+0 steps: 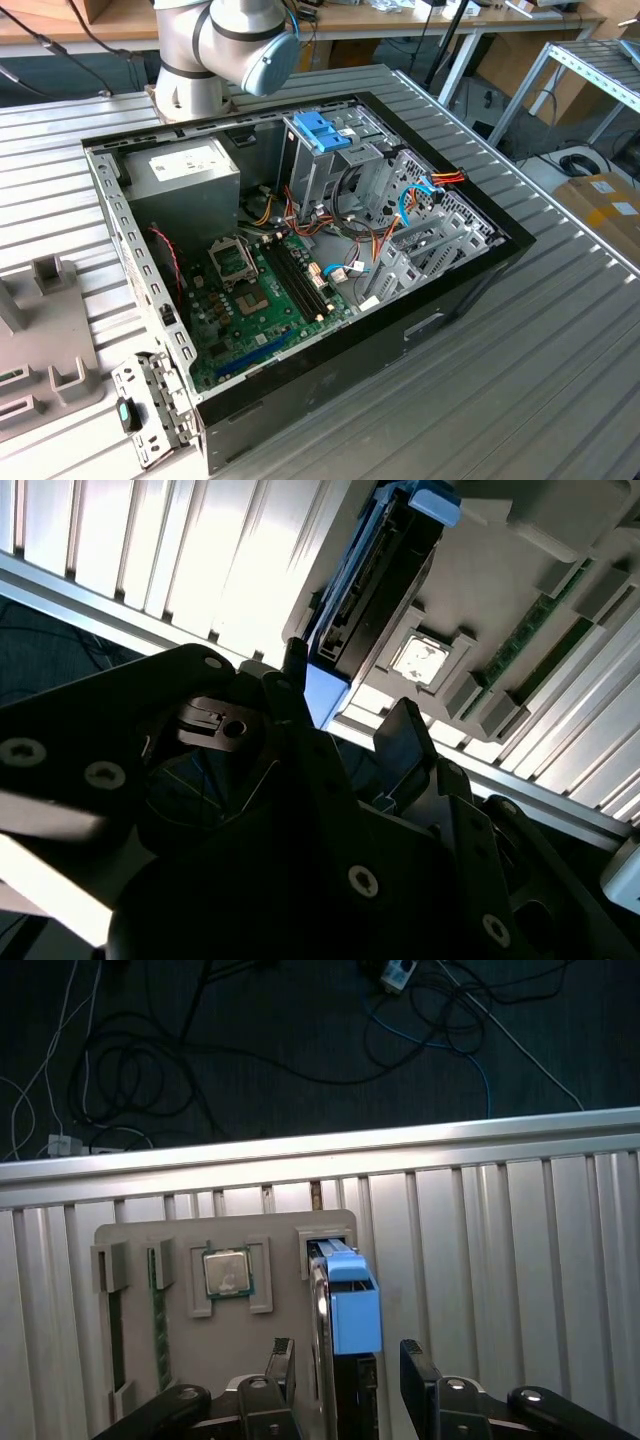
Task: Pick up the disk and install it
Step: 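Pick up the disk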
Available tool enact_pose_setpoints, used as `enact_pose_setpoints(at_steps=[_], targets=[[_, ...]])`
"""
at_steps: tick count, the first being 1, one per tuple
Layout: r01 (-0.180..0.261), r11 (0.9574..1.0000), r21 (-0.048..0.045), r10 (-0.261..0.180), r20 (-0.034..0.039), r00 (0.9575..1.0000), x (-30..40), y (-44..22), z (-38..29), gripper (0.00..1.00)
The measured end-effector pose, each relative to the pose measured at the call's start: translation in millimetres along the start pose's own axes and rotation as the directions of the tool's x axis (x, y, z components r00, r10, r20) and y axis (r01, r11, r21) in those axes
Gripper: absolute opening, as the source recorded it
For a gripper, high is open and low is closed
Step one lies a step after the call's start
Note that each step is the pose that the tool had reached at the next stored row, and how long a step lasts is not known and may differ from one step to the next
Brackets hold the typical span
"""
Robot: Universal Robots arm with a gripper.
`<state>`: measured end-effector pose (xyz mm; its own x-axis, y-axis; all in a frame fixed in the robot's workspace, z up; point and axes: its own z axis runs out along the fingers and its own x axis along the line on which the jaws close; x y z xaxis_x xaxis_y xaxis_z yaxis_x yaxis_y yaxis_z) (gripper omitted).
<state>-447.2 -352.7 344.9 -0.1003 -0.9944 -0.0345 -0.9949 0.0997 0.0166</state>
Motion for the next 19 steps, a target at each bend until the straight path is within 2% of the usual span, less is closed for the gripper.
enact_pose_setpoints(at_steps=[19], targets=[[0.0, 1.0, 0.0001, 0.0, 0.0, 1.0, 0.2, -0.1, 5.5, 0.54]])
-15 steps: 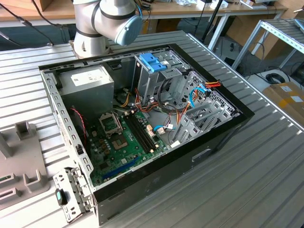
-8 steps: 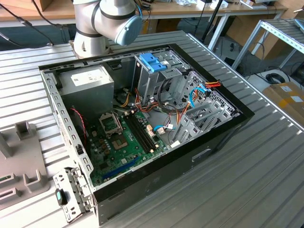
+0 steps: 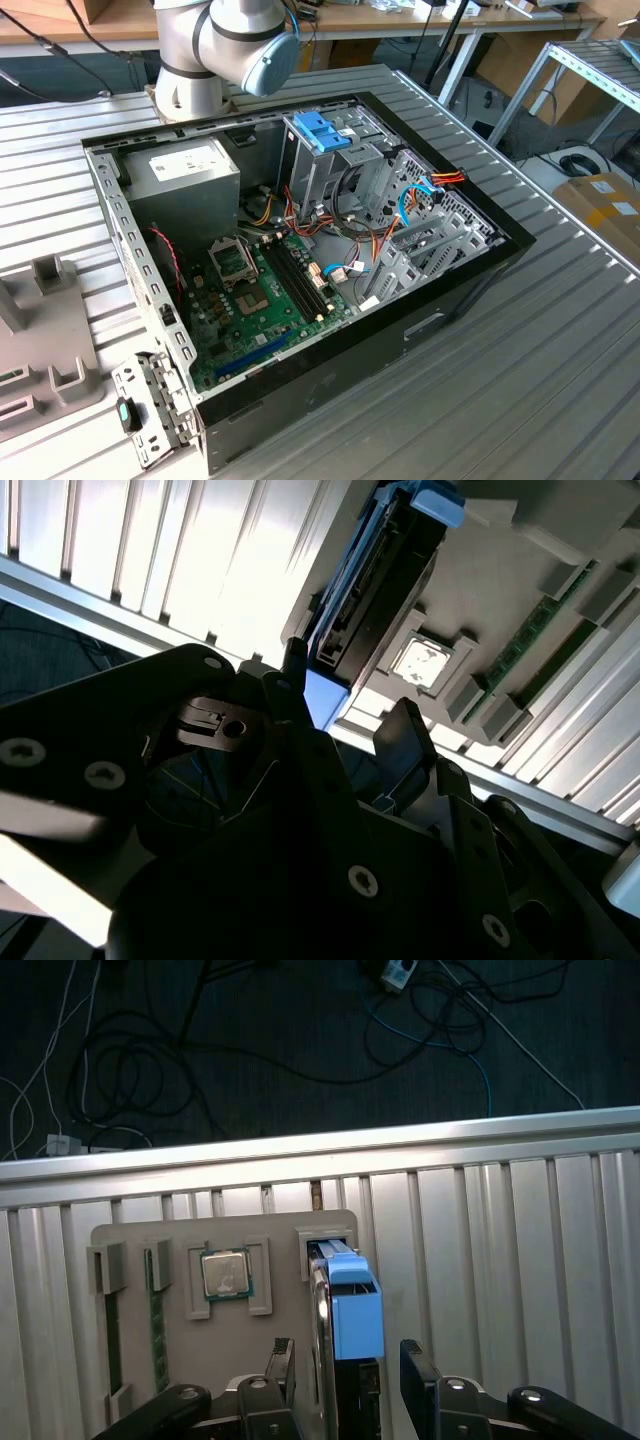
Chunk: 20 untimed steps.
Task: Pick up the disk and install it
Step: 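Pick up the disk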
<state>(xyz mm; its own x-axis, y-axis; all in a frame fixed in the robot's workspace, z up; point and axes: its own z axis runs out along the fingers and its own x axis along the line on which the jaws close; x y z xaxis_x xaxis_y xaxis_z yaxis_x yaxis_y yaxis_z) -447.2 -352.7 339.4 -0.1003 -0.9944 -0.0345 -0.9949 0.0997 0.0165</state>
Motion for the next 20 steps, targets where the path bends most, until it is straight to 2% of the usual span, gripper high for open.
enact_pose_setpoints(at_steps=[20], targets=[[0.0, 1.0, 0.0, 0.0, 0.0, 1.0, 0.1, -0.1, 4.1, 0.54]])
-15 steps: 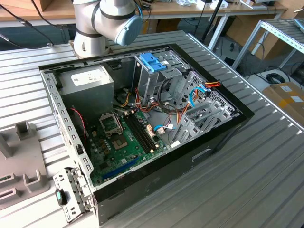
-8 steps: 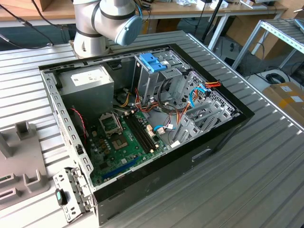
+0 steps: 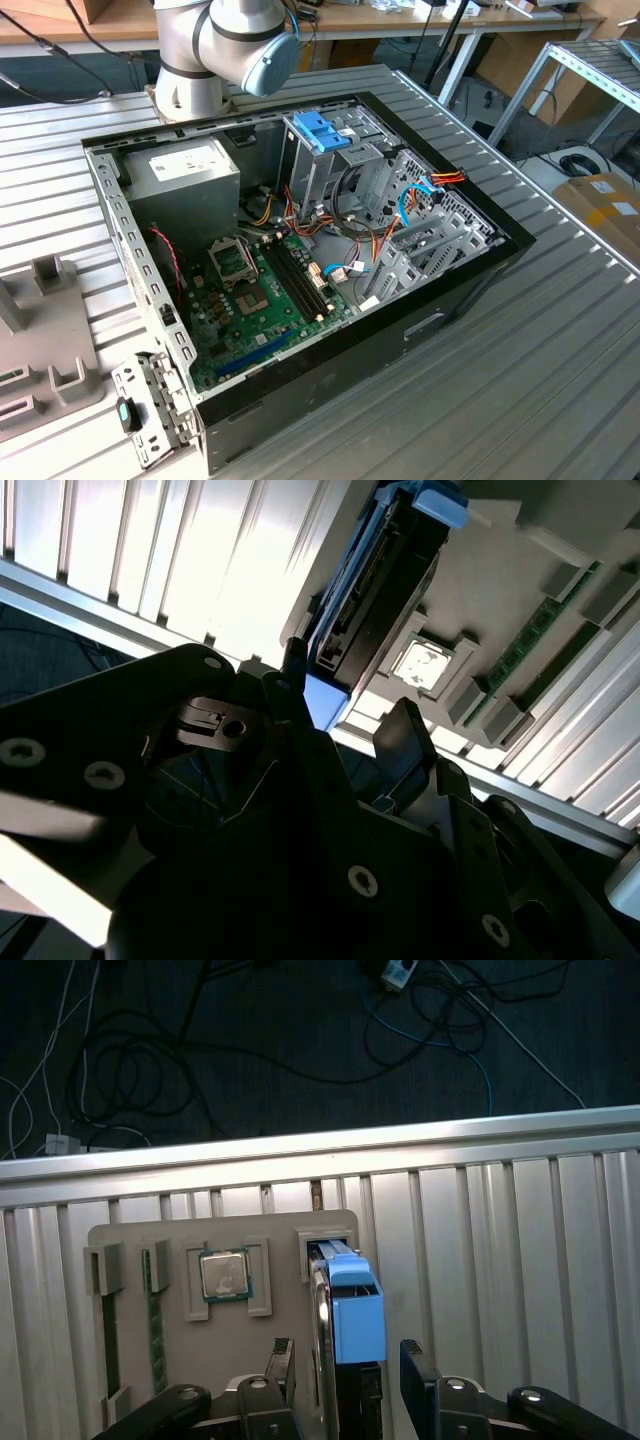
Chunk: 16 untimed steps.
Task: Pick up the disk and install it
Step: 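Pick up the disk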
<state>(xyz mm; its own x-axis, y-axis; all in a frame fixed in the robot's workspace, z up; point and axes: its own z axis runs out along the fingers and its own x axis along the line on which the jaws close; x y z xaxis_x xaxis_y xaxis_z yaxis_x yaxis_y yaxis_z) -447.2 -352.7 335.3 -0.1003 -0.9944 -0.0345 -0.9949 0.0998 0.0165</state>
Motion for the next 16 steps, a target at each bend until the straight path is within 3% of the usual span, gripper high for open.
enact_pose_setpoints(at_steps=[16], targets=[[0.0, 1.0, 0.0, 0.0, 0.0, 1.0, 0.1, 0.0, 3.4, 0.54]])
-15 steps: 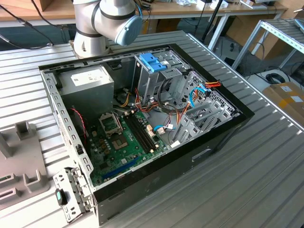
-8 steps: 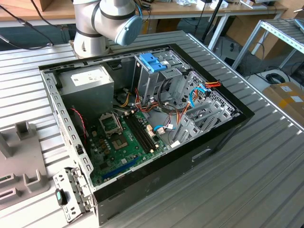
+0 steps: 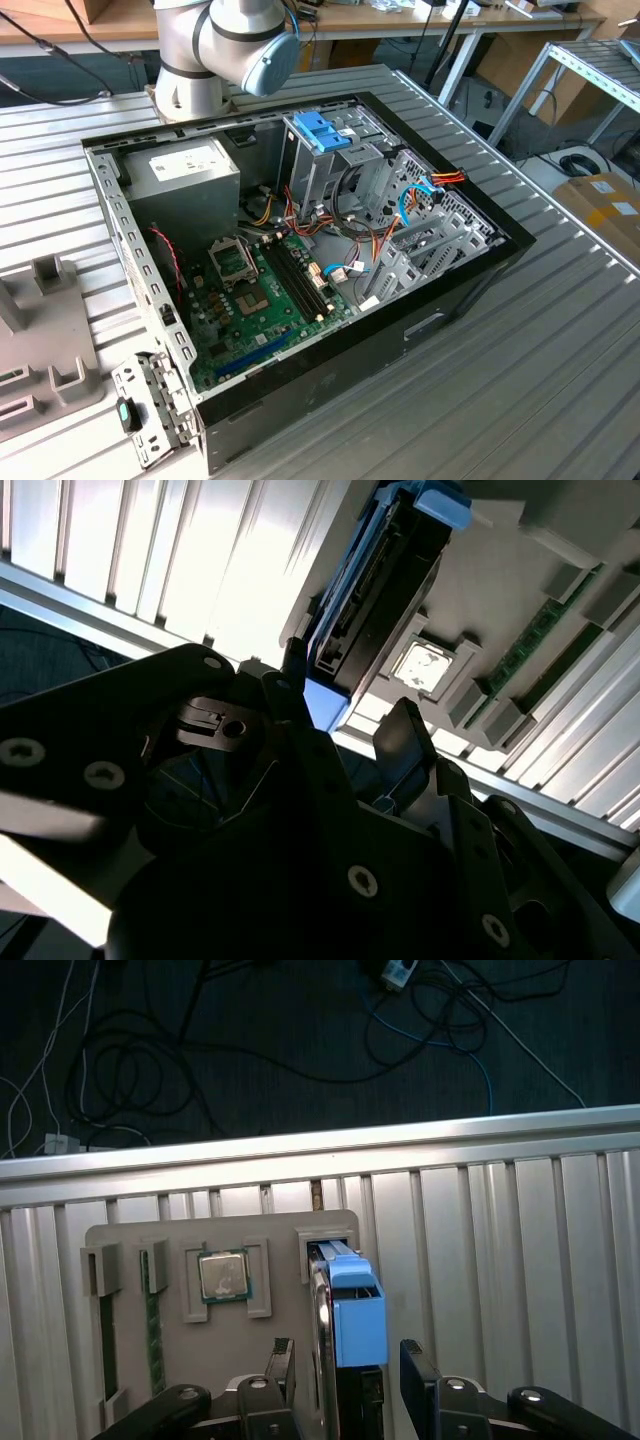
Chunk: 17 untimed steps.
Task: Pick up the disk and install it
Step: 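Pick up the disk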
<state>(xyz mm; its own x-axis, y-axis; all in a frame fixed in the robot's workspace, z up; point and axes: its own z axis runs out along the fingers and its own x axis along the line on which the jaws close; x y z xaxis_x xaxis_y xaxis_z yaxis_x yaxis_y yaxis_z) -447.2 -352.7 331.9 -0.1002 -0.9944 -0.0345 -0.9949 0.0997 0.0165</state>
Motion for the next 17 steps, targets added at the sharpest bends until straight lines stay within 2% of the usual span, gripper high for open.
enact_pose_setpoints(at_steps=[17], targets=[[0.0, 1.0, 0.0, 0.0, 0.0, 1.0, 0.1, -0.1, 4.4, 0.54]])
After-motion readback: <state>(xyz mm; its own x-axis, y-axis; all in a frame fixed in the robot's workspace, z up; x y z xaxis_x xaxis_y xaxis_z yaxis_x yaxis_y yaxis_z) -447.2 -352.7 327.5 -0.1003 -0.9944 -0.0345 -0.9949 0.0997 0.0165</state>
